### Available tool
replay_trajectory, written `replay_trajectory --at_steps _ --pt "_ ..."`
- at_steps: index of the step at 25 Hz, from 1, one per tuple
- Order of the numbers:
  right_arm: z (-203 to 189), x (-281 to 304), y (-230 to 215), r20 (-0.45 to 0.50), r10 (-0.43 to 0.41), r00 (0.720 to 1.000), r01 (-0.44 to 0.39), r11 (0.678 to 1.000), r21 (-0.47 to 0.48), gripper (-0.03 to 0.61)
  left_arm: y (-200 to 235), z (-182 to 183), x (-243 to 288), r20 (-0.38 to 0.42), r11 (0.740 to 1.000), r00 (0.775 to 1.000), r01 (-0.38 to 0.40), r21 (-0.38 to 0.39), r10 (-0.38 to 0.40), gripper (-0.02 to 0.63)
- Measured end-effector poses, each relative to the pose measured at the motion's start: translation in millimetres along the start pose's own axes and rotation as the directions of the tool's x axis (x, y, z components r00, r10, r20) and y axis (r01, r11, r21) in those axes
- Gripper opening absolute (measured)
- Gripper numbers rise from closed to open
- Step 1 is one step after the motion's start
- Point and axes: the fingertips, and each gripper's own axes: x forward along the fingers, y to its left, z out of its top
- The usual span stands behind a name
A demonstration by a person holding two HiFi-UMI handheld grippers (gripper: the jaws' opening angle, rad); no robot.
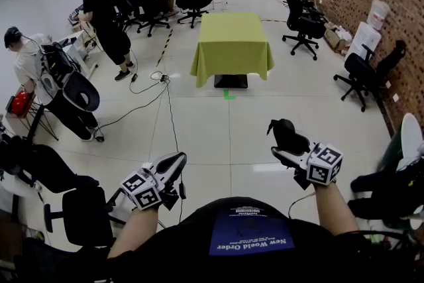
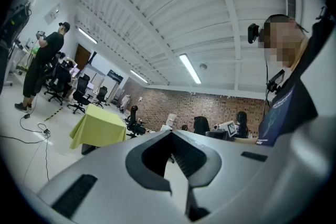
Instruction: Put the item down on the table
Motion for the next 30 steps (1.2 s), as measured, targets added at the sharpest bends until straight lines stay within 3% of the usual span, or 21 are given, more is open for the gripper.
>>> replay_trajectory --at_steps 10,17,23,30 --pt "13 67 35 0.009 -0.011 1.0 0.011 1.0 0.019 0.321 50 21 -51 0.017 1.0 1.0 0.007 -0.025 -0.006 0.002" --pt "10 109 41 -0.017 0.01 1.0 -0.01 0.999 0.043 0.322 86 26 -59 0.0 0.999 1.0 -0.003 -0.053 0.003 0.003" --pt "7 124 -6 -0.014 0.034 0.999 -0.033 0.997 0.063 0.321 103 25 -21 -0.013 0.998 1.0 -0.014 -0.057 0.013 0.003" --pt "22 133 -106 -0.02 0.105 0.994 -0.104 0.993 0.054 0.321 123 36 75 0.0 0.998 0.998 -0.065 -0.026 0.065 0.002"
